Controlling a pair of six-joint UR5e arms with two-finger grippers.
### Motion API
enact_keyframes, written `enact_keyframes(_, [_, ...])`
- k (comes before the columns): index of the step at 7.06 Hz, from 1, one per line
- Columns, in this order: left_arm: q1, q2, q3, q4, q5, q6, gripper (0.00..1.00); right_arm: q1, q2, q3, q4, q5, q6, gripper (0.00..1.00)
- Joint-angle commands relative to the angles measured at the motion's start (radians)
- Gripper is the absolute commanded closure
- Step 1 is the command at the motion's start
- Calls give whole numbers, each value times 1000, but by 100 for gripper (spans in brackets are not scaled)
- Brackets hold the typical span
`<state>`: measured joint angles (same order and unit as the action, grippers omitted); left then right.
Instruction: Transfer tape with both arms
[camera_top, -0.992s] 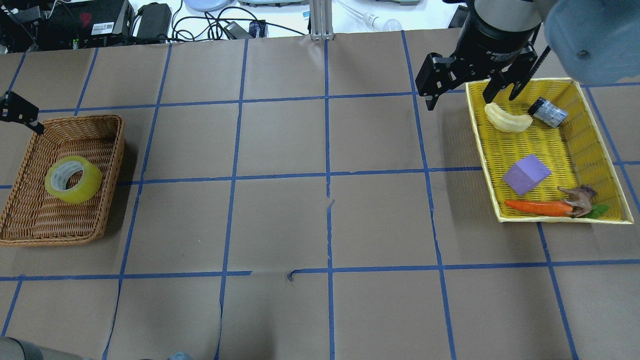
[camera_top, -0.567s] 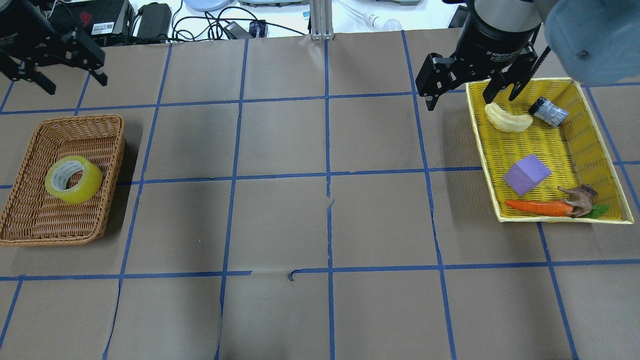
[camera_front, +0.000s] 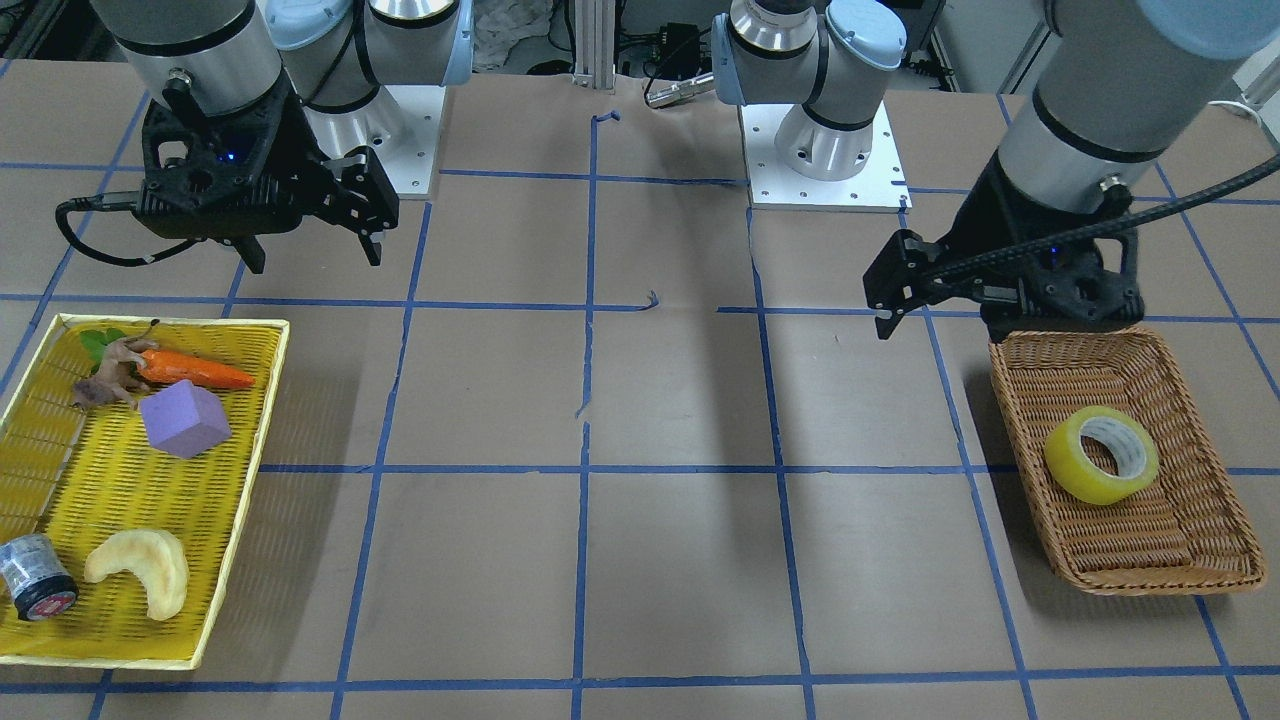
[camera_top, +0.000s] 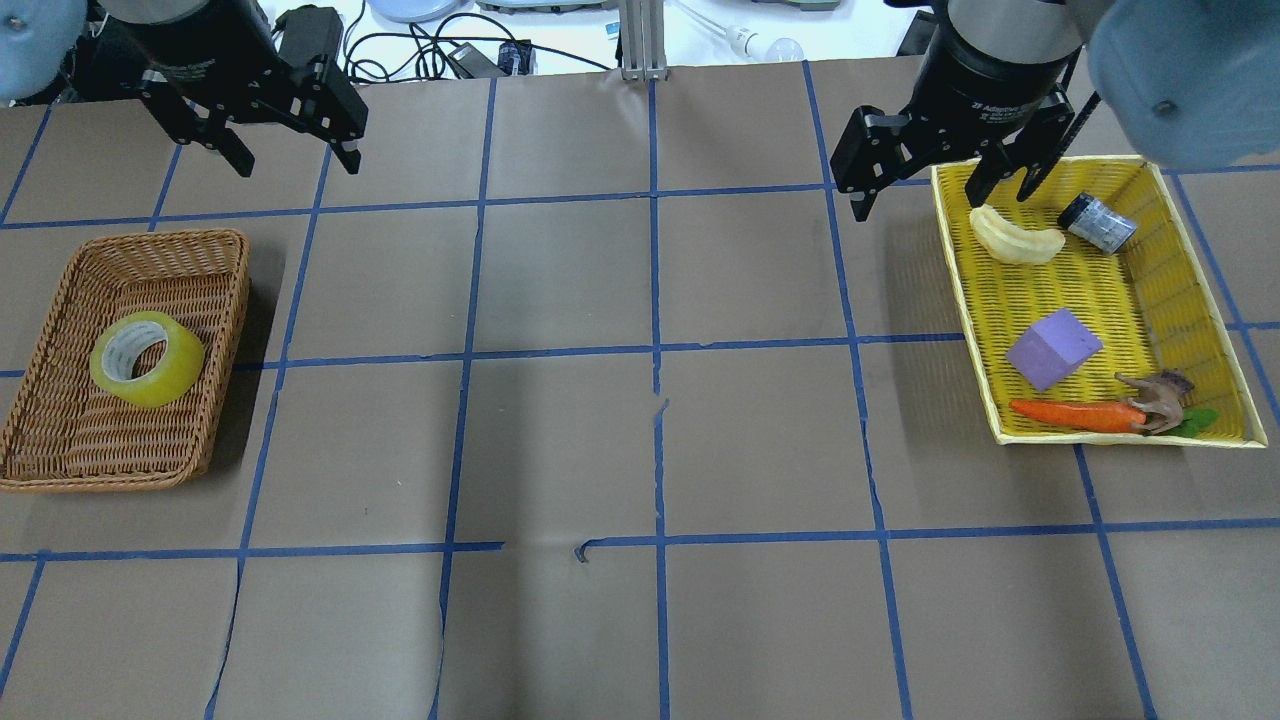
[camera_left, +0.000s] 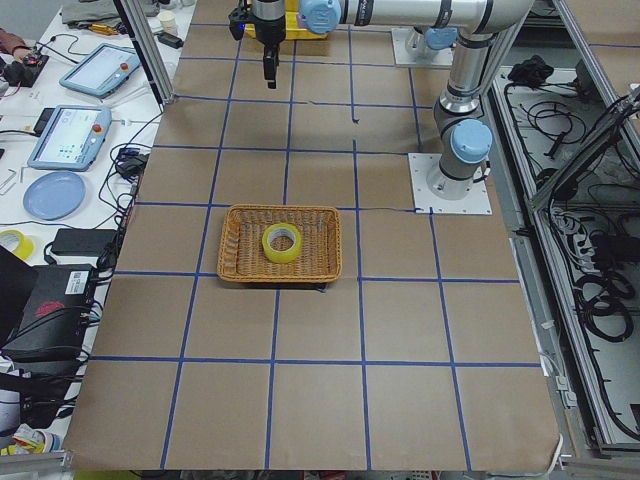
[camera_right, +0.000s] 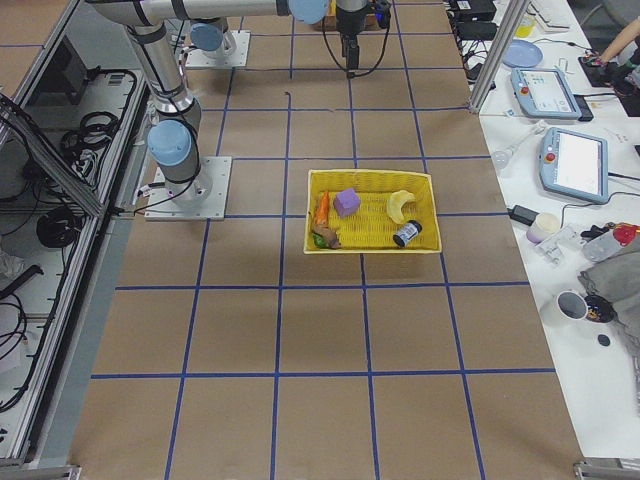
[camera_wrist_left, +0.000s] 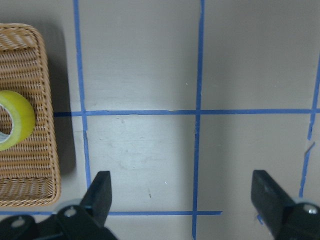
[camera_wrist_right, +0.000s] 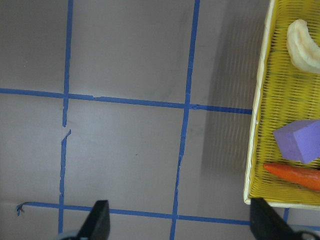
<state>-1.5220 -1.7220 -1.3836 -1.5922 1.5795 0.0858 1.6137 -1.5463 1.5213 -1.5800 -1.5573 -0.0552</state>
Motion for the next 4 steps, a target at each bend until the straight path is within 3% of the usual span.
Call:
enact_keyframes(1, [-46, -2, -28, 1, 0, -5, 0, 0, 0, 2, 0, -3, 0, 0])
enact_keyframes(4, [-67, 13, -40, 1, -1, -2, 0, 2, 3, 2, -2, 2, 0, 0])
